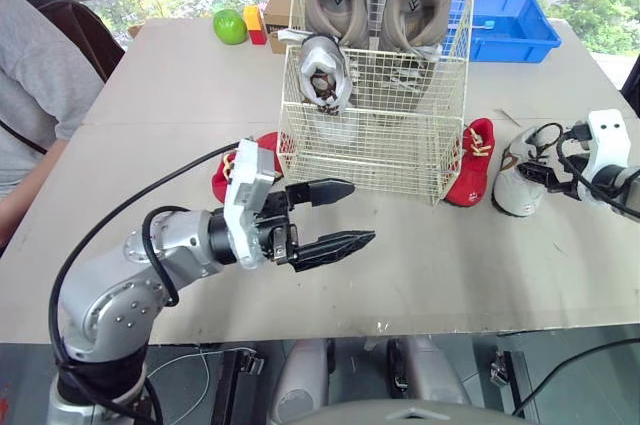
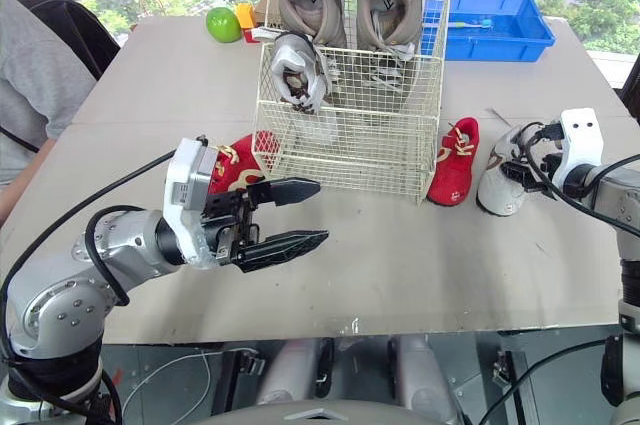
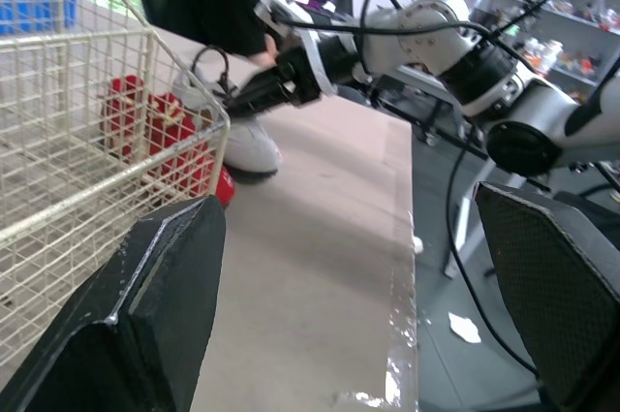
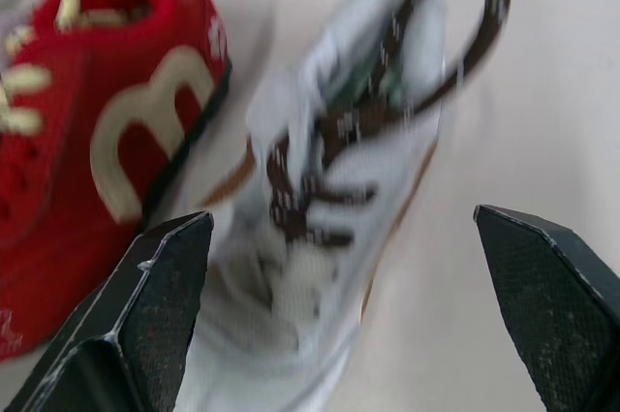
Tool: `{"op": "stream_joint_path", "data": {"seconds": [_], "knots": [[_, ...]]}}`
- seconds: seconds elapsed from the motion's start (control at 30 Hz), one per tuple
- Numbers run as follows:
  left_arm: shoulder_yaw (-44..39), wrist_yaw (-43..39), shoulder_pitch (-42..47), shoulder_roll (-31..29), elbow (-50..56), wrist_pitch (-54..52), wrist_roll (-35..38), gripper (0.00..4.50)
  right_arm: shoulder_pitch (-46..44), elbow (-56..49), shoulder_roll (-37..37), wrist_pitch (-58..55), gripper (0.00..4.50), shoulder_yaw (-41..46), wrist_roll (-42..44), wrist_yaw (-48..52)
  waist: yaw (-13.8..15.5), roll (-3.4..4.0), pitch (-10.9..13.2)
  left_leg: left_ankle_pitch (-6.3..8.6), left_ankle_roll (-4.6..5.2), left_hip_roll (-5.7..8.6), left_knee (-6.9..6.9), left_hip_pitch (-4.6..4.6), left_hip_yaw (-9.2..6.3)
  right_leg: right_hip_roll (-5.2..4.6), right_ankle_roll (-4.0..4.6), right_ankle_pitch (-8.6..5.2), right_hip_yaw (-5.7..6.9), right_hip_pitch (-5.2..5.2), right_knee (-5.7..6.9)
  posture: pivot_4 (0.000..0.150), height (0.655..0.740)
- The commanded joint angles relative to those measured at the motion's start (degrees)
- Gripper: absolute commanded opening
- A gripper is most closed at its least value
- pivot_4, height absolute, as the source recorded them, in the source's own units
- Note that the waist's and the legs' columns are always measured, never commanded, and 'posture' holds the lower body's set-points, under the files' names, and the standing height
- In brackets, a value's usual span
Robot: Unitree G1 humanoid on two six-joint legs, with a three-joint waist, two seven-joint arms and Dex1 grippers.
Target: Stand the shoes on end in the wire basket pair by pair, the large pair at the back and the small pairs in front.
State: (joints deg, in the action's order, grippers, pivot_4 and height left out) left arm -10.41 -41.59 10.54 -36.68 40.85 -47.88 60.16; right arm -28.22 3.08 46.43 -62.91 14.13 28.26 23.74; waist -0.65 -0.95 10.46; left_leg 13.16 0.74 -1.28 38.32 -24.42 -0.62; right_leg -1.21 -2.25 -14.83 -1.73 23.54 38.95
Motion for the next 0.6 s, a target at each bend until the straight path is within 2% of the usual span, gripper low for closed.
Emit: {"op": "stream_joint_path", "data": {"seconds": [0.03, 0.2, 0.23, 0.33, 0.47, 0.5, 0.53, 0.6], "knots": [[0.69, 1.12, -0.57, 0.33, 2.80, 2.24, 0.30, 4.42, -3.67, 5.13, 0.75, 3.32, 4.18, 0.29, -2.45, 0.72, -0.08, 0.00, 0.00, 0.00, 0.00, 0.01, 0.00, 0.02, 0.05, 0.00, 0.00, 0.00, -0.06, 0.00, 0.00, 0.150, 0.7400], [2.48, 1.64, -0.81, 0.19, 2.71, 3.88, -1.12, 4.42, -9.02, 18.61, 0.46, 9.84, 4.18, -7.40, -8.64, 4.53, -0.23, -0.02, -0.01, 0.01, 0.01, 0.01, -0.01, 0.22, 0.32, 0.11, -0.03, 0.05, -0.35, -0.04, 0.01, 0.150, 0.7400], [2.89, 1.61, -0.77, 0.14, 2.64, 4.35, -1.53, 4.50, -10.11, 21.22, 0.18, 10.69, 3.60, -8.38, -9.25, 5.72, -0.21, -0.02, -0.01, 0.01, 0.01, 0.02, -0.02, 0.24, 0.34, 0.12, -0.03, 0.05, -0.40, -0.04, 0.01, 0.150, 0.7400], [3.80, 2.37, -0.23, 0.27, 2.47, 4.91, -2.17, 4.50, -12.30, 26.28, -0.31, 12.28, 2.46, -10.38, -10.35, 8.60, -0.22, -0.10, -0.06, 0.01, 0.02, 0.01, -0.01, 0.34, 0.42, 0.15, -0.05, 0.06, -0.52, -0.12, 0.00, 0.150, 0.7400], [4.77, 5.69, 1.43, 0.58, 4.10, 4.11, -0.69, 4.50, -10.82, 24.72, 0.62, 11.10, 0.63, -9.34, -9.58, 10.82, -0.08, -0.26, -0.16, 0.05, 0.08, 0.00, 0.01, 0.69, 0.40, 0.16, -0.07, 0.07, -0.64, -0.51, -0.10, 0.150, 0.7400], [4.99, 6.50, 1.74, 0.63, 4.62, 3.87, -0.20, 4.50, -9.26, 22.54, 1.27, 10.44, 0.52, -7.48, -8.64, 11.04, -0.06, -0.32, -0.20, 0.05, 0.09, 0.00, 0.02, 0.68, 0.38, 0.16, -0.08, 0.07, -0.68, -0.51, -0.10, 0.150, 0.7400], [5.11, 7.05, 1.93, 0.63, 4.87, 3.73, 0.20, 4.50, -7.86, 20.34, 1.76, 9.94, 0.16, -5.52, -7.60, 11.30, 0.11, -0.33, -0.20, 0.05, 0.09, 0.00, 0.02, 0.69, 0.39, 0.16, -0.09, 0.08, -0.71, -0.52, -0.09, 0.150, 0.7400], [5.00, 7.07, 2.10, 0.13, 4.52, 3.77, 0.65, 4.50, -5.59, 14.38, 1.92, 8.71, 0.16, 0.63, -3.94, 11.61, 0.35, -0.32, -0.20, 0.05, 0.09, 0.00, 0.00, 0.64, 0.31, 0.15, -0.11, 0.08, -0.66, -0.51, -0.10, 0.150, 0.7400]]}}
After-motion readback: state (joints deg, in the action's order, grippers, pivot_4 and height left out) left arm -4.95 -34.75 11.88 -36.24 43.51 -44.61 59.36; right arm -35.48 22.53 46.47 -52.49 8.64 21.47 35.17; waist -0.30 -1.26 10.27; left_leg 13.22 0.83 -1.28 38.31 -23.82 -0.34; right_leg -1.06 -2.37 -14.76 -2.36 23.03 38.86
